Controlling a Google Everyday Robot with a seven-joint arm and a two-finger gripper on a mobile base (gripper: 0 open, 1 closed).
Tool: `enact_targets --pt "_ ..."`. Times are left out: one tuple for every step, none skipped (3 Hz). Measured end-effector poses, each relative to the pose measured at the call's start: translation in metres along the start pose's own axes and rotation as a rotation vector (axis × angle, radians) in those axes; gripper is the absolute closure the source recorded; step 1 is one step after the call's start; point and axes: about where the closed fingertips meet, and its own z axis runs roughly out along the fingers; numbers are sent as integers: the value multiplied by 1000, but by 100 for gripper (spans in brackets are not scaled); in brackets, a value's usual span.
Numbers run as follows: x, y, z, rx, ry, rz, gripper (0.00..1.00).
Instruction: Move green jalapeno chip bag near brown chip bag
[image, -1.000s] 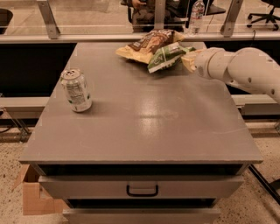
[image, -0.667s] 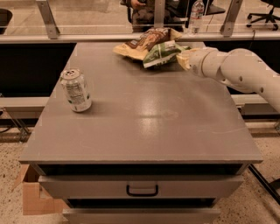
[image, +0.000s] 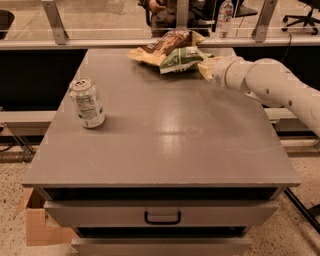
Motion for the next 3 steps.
enact_targets --pt "-3 -2 -4 13 1 1 29" --pt "-8 -8 -11 28 5 3 7" --pt "-16 -31 -41 103 -8 17 0"
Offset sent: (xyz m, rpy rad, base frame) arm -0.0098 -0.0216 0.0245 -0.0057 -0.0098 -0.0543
